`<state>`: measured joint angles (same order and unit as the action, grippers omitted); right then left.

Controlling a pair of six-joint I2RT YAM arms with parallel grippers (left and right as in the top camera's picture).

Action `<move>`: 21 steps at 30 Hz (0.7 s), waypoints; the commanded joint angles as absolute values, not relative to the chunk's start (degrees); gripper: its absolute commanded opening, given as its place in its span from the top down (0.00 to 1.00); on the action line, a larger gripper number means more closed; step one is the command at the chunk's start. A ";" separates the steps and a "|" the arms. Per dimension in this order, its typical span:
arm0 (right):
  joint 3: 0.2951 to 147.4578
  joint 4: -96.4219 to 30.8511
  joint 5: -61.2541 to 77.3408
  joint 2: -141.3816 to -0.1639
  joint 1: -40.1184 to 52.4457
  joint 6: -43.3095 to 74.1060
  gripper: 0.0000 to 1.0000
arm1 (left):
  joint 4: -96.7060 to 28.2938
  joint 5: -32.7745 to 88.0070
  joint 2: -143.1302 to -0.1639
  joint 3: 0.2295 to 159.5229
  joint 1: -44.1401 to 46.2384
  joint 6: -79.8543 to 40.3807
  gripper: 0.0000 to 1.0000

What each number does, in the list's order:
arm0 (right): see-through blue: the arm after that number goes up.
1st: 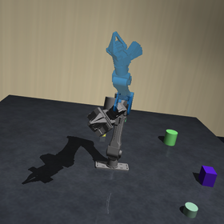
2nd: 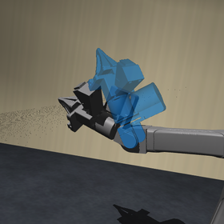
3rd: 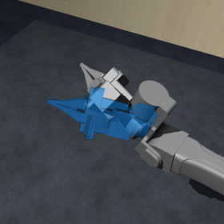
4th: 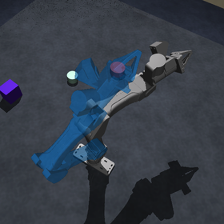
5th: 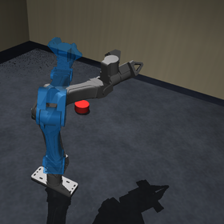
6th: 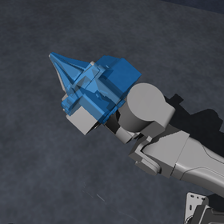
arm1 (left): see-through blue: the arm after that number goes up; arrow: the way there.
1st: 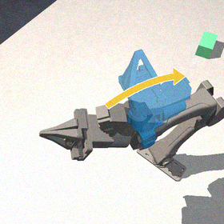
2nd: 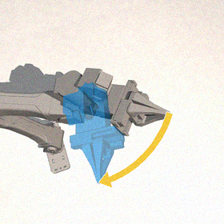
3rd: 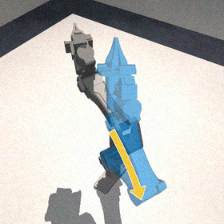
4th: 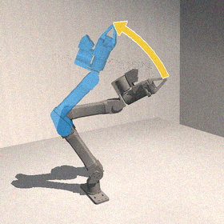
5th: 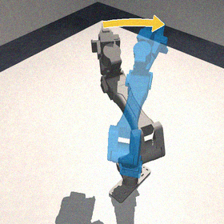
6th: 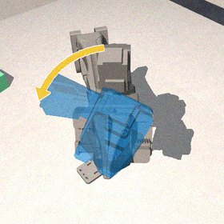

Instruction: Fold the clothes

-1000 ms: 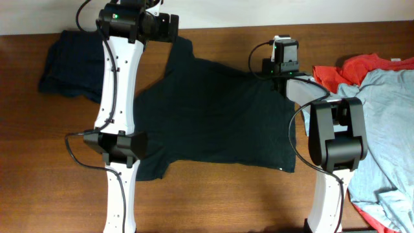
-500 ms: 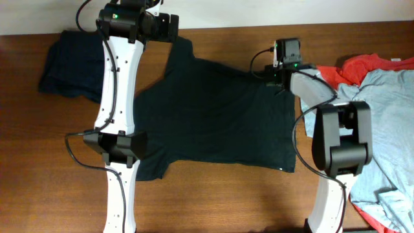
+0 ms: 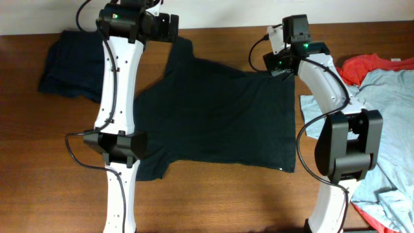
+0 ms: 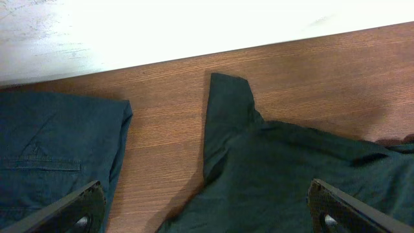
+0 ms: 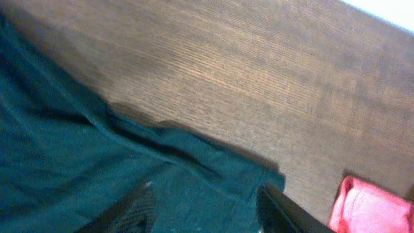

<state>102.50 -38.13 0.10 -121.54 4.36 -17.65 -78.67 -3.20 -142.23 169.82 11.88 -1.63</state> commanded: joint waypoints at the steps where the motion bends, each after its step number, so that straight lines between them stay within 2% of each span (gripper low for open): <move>1: 103.42 -37.26 1.48 -121.95 4.10 -25.98 0.55 | -78.61 -2.76 -142.47 169.86 11.99 -2.35 0.01; 3: 103.39 -37.34 1.48 -123.48 4.10 -29.04 0.66 | -78.61 -2.76 -142.47 169.86 11.99 -2.35 0.01; 6: 103.39 -37.54 1.54 -125.82 4.05 -31.83 0.76 | -78.61 -2.76 -142.50 169.86 11.99 -2.35 0.01; 21: 103.39 -36.88 3.07 -129.84 4.05 -32.82 0.74 | -78.61 -2.76 -142.47 169.86 11.99 -2.35 0.01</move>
